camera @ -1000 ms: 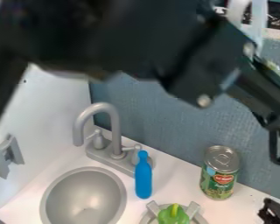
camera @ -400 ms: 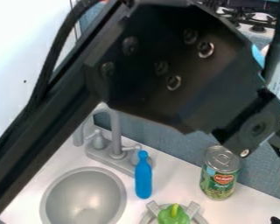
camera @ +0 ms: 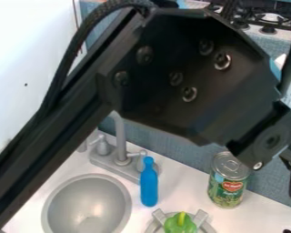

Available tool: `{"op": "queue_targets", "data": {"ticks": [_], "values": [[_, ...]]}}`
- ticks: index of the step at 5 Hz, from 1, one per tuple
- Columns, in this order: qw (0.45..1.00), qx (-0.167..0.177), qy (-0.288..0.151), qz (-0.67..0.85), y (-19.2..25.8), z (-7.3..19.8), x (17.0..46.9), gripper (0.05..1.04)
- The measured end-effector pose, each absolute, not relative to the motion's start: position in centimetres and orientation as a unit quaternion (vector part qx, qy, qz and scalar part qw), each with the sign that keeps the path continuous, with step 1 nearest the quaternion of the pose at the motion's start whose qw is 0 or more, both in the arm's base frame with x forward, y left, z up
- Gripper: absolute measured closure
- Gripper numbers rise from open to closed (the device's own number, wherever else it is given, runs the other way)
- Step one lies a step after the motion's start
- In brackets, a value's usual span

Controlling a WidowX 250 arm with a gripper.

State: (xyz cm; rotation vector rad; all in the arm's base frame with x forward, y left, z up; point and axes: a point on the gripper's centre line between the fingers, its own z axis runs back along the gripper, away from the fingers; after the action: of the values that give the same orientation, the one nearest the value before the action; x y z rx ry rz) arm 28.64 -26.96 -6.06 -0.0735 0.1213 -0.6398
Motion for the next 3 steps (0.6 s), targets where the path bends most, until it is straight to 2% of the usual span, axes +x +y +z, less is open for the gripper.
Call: {"op": "queue_targets", "data": {"ticks": [1, 2, 3], "values": [[0.945, -0.052, 0.048, -0.320, -27.21, -6.27, 28.90, 0.380], [0.947, -0.052, 0.073, -0.309, -26.65, -7.09, 28.74, 0.121], [0.954, -0.044, 0.080, -0.284, -26.30, -7.17, 28.58, 0.076]]}}
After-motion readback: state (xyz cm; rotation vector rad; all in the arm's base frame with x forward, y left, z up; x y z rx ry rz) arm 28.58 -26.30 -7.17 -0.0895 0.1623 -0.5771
